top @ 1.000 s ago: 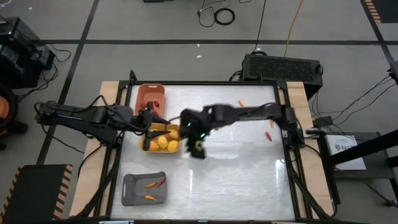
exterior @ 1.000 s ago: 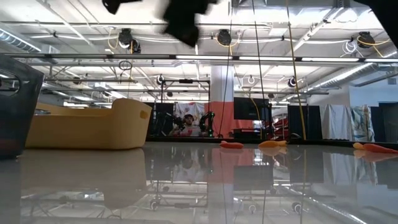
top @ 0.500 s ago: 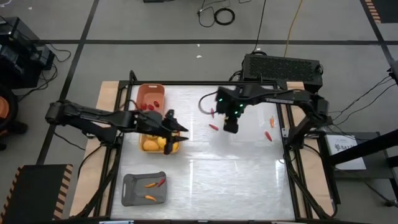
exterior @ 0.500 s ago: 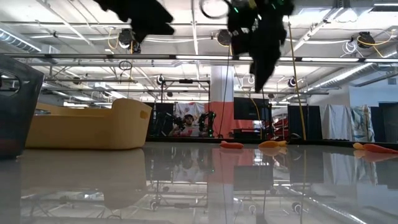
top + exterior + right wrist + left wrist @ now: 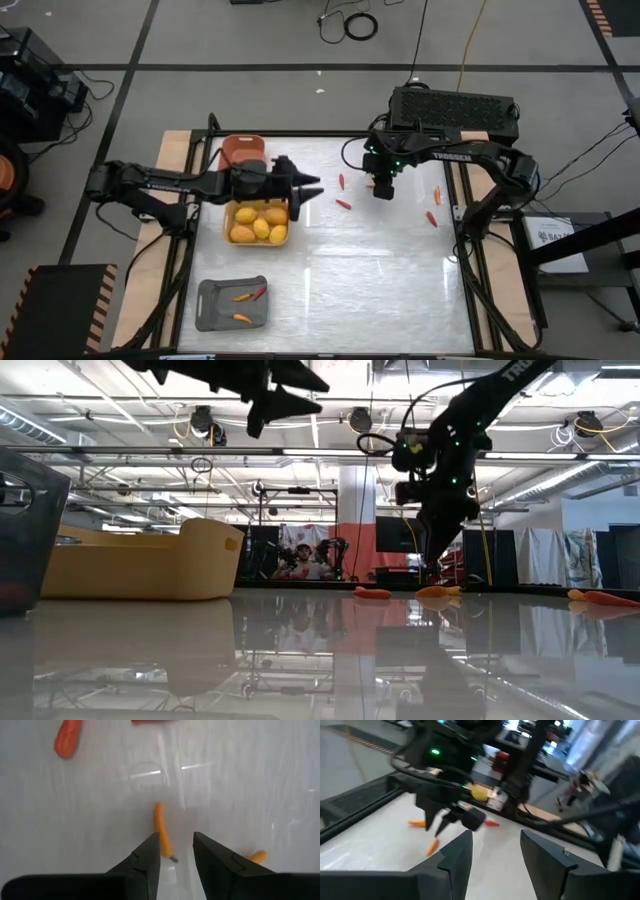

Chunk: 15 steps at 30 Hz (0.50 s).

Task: Sort produce into baskets
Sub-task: Put the yellow chili pepper into the gray bin

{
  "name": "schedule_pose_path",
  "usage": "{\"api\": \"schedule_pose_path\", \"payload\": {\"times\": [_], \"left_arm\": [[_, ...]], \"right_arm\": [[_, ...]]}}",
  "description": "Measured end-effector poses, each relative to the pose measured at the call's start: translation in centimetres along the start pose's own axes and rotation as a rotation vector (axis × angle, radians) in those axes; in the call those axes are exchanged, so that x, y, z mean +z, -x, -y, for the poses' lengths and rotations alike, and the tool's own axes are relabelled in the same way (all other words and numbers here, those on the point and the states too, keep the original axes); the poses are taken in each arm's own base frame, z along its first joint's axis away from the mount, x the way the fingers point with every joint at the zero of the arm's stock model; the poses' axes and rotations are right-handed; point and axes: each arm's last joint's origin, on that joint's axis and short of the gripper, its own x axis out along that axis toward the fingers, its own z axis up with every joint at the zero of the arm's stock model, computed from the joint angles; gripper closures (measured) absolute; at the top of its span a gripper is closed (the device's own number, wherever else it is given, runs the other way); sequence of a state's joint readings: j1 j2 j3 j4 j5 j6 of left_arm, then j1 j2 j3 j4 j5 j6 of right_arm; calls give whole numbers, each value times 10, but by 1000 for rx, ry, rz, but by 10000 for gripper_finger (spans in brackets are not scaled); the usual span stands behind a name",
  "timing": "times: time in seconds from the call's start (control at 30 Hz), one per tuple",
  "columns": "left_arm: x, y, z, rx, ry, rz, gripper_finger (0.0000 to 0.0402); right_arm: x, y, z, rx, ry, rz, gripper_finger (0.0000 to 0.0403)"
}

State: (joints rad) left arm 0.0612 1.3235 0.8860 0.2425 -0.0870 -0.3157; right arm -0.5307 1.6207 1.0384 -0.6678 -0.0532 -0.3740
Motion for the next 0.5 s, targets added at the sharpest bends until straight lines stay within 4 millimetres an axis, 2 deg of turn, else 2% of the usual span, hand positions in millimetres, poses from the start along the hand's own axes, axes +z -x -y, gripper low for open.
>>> {"api": "schedule_pose_path", "payload": {"times": [0.17, 0.3, 0.5], "left_arm": [[3, -1, -10, -4, 52, -11, 228], [-2, -1, -17, -62, -33, -99, 228], [-10, 7, -37, -119, -164, -268, 228]], "right_arm": [[0, -10, -2, 81, 31, -5, 306], [0, -19, -4, 150, 14, -14, 309], [2, -43, 0, 93, -59, -57, 310]]}}
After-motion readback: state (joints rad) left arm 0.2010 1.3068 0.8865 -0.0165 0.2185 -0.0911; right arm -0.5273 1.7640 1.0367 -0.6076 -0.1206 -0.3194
